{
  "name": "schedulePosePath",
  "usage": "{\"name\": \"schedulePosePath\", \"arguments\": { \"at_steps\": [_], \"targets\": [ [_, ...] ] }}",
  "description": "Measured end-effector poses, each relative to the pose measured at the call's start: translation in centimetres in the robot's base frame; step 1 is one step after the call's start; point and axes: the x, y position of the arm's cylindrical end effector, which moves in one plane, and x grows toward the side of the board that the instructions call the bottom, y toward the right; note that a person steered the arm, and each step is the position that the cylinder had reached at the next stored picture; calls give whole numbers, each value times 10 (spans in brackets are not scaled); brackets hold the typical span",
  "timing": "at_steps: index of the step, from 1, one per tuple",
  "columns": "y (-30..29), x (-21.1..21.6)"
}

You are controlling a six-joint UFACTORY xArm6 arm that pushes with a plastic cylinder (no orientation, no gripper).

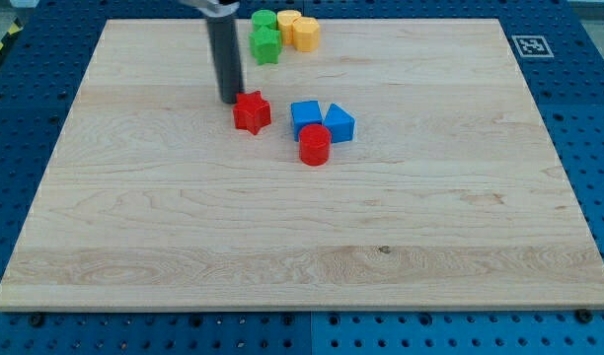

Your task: Push the red star to the left of the red circle

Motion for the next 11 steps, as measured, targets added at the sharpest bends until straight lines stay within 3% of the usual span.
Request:
{"name": "schedulePosePath", "arguments": {
  "at_steps": [1,4,11],
  "targets": [
    [-20,6],
    [21,7],
    [67,65]
  ]
}}
